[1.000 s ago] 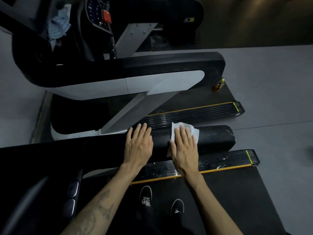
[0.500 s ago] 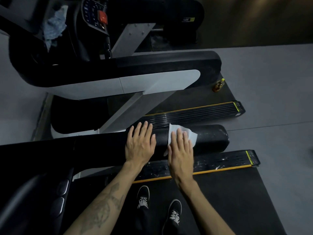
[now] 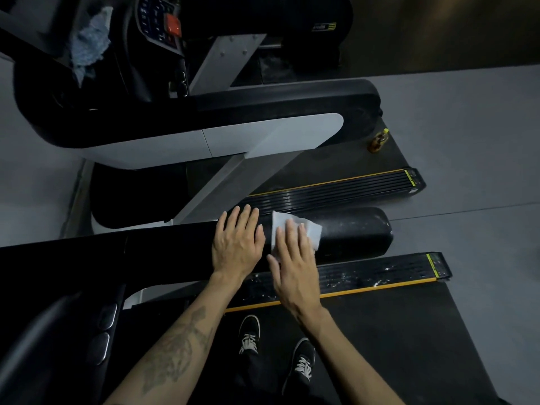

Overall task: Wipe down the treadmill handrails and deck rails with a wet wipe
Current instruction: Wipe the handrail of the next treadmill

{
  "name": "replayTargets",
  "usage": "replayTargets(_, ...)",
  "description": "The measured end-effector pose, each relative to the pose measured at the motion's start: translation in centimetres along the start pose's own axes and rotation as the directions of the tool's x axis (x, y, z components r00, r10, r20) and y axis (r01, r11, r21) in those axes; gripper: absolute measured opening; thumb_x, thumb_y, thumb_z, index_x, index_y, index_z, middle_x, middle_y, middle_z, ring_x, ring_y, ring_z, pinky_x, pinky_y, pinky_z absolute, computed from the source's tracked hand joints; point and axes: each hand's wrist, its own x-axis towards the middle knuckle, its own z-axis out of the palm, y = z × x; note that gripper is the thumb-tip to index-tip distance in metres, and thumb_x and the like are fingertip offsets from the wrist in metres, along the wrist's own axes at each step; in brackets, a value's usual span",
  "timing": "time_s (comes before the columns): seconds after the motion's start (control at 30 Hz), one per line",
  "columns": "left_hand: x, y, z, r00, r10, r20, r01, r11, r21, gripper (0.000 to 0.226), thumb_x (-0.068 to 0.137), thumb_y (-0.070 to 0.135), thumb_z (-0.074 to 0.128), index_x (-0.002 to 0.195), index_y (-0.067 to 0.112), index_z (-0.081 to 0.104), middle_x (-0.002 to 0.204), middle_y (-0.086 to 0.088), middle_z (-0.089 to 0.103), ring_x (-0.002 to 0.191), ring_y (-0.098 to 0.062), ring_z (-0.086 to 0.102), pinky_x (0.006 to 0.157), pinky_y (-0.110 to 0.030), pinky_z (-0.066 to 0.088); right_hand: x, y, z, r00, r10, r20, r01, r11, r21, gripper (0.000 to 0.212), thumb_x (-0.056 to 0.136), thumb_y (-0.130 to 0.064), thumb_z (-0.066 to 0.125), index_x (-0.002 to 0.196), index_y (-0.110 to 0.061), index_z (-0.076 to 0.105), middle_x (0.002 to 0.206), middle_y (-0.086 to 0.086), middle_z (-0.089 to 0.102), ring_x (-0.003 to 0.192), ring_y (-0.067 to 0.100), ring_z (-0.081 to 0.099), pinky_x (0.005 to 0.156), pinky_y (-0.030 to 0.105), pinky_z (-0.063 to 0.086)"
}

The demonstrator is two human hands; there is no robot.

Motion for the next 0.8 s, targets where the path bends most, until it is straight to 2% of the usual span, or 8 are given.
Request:
replayTargets(0.1, 0.0, 0.0, -0.2, 1.0, 0.0, 0.009, 0.0, 1.0, 0.008, 0.051, 0.106, 0.036, 0.032, 0.14, 0.011, 0.061, 0.144, -0.01, 0.061, 0.138, -0.029, 0.053, 0.117, -0.052, 0.037, 1.7, 1.5, -1.1, 0.992, -0.123, 0.031, 0.124, 0.991, -0.045, 0.061, 0.108, -0.044, 0.025, 0.163, -0.018, 0.025, 0.171, 0.006, 0.012, 0.159, 0.025, 0.008, 0.126, 0.05, 0.022)
replayTargets(0.27, 0.0, 0.1, -0.2, 1.0, -0.01, 0.004, 0.01, 1.0, 0.0, 0.051, 0.106, 0.036, 0.033, 0.14, 0.011, 0.062, 0.144, -0.01, 0.062, 0.138, -0.029, 0.054, 0.117, -0.052, 0.037, 0.6, 1.5, -0.5, 0.997, 0.073, -0.039, -0.072, 0.997, 0.025, 0.062, 0.109, -0.042, 0.025, 0.162, -0.009, 0.022, 0.171, 0.011, 0.011, 0.159, 0.026, 0.006, 0.128, 0.048, 0.019)
replayTargets(0.37, 0.0, 0.1, -0.2, 1.0, -0.014, 0.012, 0.014, 1.0, -0.002, 0.052, 0.106, 0.036, 0.032, 0.14, 0.011, 0.062, 0.143, -0.01, 0.062, 0.137, -0.029, 0.054, 0.117, -0.052, 0.037, -0.4, 0.1, 0.5, 1.0, 0.01, -0.024, -0.008, 0.999, 0.052, 0.064, 0.109, -0.043, 0.029, 0.162, -0.009, 0.02, 0.171, 0.012, 0.01, 0.159, 0.026, 0.004, 0.128, 0.048, 0.015)
replayTargets(0.47, 0.0, 0.0, -0.2, 1.0, -0.011, 0.023, 0.011, 1.0, 0.002, 0.053, 0.106, 0.037, 0.031, 0.141, 0.011, 0.061, 0.145, -0.01, 0.061, 0.139, -0.028, 0.052, 0.118, -0.052, 0.035, 1.0, 0.7, -0.2, 0.998, -0.068, 0.006, 0.067, 0.998, 0.018, 0.062, 0.109, -0.043, 0.024, 0.163, -0.014, 0.02, 0.171, 0.006, 0.008, 0.159, 0.022, 0.004, 0.129, 0.046, 0.013)
replayTargets(0.57, 0.0, 0.0, -0.1, 1.0, -0.003, 0.008, 0.003, 1.0, -0.001, 0.051, 0.106, 0.036, 0.033, 0.14, 0.011, 0.061, 0.144, -0.01, 0.061, 0.138, -0.029, 0.053, 0.118, -0.052, 0.036, 2.4, 1.5, -1.1, 1.0, 0.027, 0.016, -0.026, 0.999, -0.023, 0.064, 0.108, -0.047, 0.015, 0.163, -0.015, 0.018, 0.171, 0.006, 0.006, 0.159, 0.021, 0.002, 0.129, 0.046, 0.009)
replayTargets(0.67, 0.0, 0.0, 0.0, 1.0, -0.008, 0.0, 0.008, 1.0, -0.001, 0.051, 0.106, 0.036, 0.033, 0.14, 0.011, 0.062, 0.143, -0.01, 0.062, 0.137, -0.028, 0.054, 0.117, -0.052, 0.037, 1.9, 0.3, -0.9, 0.988, 0.154, -0.031, -0.154, 0.988, 0.006, 0.066, 0.108, -0.047, 0.018, 0.162, -0.009, 0.02, 0.171, 0.011, 0.01, 0.159, 0.025, 0.005, 0.129, 0.047, 0.011)
replayTargets(0.73, 0.0, -0.1, 0.1, 1.0, -0.012, 0.003, 0.012, 1.0, 0.002, 0.051, 0.106, 0.036, 0.033, 0.139, 0.011, 0.062, 0.143, -0.01, 0.062, 0.137, -0.028, 0.054, 0.117, -0.052, 0.037, 1.2, -0.9, -0.3, 0.989, 0.142, -0.04, -0.141, 0.99, 0.029, 0.067, 0.108, -0.047, 0.024, 0.162, -0.008, 0.022, 0.17, 0.013, 0.013, 0.159, 0.029, 0.006, 0.129, 0.048, 0.01)
replayTargets(0.8, 0.0, -0.1, 0.2, 1.0, -0.011, 0.005, 0.011, 1.0, 0.009, 0.051, 0.106, 0.035, 0.033, 0.139, 0.011, 0.062, 0.143, -0.01, 0.062, 0.137, -0.028, 0.054, 0.117, -0.052, 0.037, 1.2, -1.1, -0.2, 0.999, 0.047, -0.012, -0.046, 0.999, 0.028, 0.064, 0.108, -0.046, 0.025, 0.162, -0.012, 0.026, 0.17, 0.011, 0.016, 0.159, 0.028, 0.008, 0.128, 0.048, 0.01)
